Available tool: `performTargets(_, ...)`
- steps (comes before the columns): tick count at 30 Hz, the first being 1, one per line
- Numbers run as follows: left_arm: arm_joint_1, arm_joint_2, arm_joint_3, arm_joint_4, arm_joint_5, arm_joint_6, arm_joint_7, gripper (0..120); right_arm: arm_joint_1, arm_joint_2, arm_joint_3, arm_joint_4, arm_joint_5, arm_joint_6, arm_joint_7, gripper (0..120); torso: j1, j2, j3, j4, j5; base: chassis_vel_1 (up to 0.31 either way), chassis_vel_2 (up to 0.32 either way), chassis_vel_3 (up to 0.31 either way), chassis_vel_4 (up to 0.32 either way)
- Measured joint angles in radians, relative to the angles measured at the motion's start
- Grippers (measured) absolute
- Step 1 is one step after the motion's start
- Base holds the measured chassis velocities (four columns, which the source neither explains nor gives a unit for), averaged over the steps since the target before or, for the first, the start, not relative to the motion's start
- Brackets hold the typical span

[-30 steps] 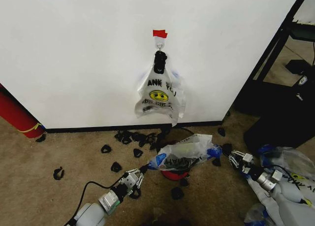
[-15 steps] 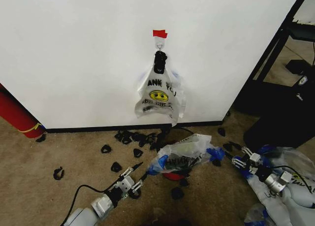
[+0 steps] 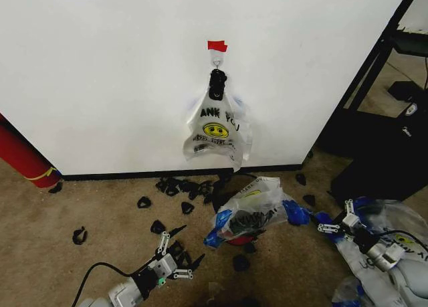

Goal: Pick up the garbage bag from the wall and place it over the trash bin.

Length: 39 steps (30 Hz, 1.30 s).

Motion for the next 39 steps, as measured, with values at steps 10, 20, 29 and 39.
performTargets(10, 0.033, -0.031, -0.005, -0.016, 0.039, -0.029, 0.042, 100, -0.102, -0.01, -0.014, 0.067, -0.169, -0.143, 0.325, 100, 0.0, 0.0, 0.0, 0.0, 0.0001, 0.0, 0.0, 0.0, 0.0)
performTargets(20, 0.017, -0.038, 0.003, -0.005, 0.043, -0.037, 0.061, 100, -0.099, -0.019, 0.085, 0.029, -0.067, -0.058, -0.169, 100, 0.0, 0.0, 0.0, -0.0001, 0.0002, 0.0, 0.0, 0.0, 0.0)
performTargets(29, -0.069, 0.02, -0.064, -0.13, -0.189, 0.066, 0.072, 100, -0.065, -0.001, 0.145, 0.173, 0.362, -0.009, -0.312, 100, 0.0, 0.0, 0.0, 0.0002, -0.0002, 0.0, 0.0, 0.0, 0.0)
performTargets(39, -0.347, 0.148, 0.07, -0.082, -0.63, 0.347, -0.159, 100, 0.018, 0.175, -0.041, 0.512, 0.121, -0.132, 0.42, 100, 0.0, 0.0, 0.0, 0.0012, -0.0004, 0.0, 0.0, 0.0, 0.0)
